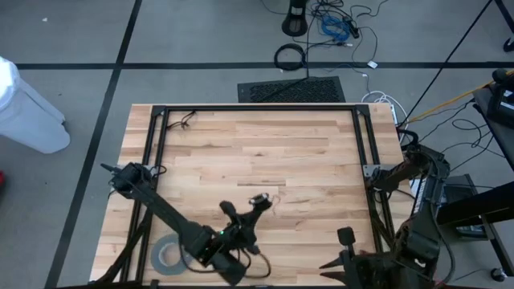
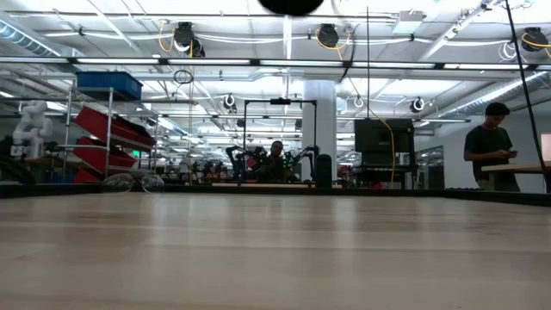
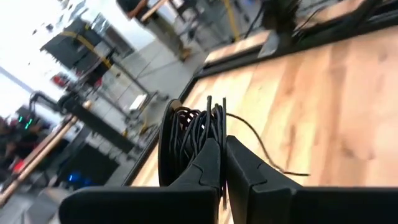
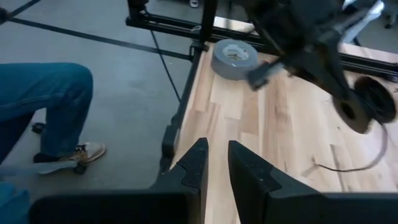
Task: Coil cords
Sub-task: Coil the black wire onto the spool
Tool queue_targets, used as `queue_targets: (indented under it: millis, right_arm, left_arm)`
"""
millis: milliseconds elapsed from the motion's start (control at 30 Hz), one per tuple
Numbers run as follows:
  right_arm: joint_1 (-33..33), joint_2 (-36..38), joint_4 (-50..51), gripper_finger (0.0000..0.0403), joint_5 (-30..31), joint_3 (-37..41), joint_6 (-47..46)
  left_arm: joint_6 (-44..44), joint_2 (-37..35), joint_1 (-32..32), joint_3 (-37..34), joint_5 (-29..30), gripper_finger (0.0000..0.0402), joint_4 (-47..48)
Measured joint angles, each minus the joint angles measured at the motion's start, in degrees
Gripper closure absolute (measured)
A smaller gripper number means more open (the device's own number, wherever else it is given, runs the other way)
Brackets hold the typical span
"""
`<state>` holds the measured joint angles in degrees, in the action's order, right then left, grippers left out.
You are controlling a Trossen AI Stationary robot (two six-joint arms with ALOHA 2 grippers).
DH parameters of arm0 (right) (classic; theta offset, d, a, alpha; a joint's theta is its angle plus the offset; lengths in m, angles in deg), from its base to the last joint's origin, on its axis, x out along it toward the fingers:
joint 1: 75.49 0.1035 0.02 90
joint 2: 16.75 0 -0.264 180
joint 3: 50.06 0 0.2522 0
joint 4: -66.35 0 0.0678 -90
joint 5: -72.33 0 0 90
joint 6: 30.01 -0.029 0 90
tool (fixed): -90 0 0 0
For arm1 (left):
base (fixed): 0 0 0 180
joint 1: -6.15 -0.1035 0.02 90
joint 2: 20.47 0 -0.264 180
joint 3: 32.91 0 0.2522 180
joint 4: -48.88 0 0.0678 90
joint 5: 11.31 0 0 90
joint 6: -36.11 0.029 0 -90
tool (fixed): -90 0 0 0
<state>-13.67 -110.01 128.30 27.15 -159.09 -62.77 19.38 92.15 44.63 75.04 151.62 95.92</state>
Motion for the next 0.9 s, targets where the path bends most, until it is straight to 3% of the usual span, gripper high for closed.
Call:
queue_targets:
  millis: [233,367,900]
  right_arm:
    - [0.7,0.0,0.0,0.0353,0.0,0.0,0.0]
    - [0.7,0.0,0.0,0.0353,0.0,0.0,-0.7]
    - [0.7,-0.1,0.2,0.0353,1.1,0.0,-1.8]
  left_arm:
    - [-6.9,0.2,-5.6,-3.4,-6.8,0.0394,3.5]
    - [-7.6,0.3,-7.4,-4.8,-7.2,0.0394,3.7]
    - [13.0,2.5,-12.3,-5.2,-4.4,0.0394,8.2]
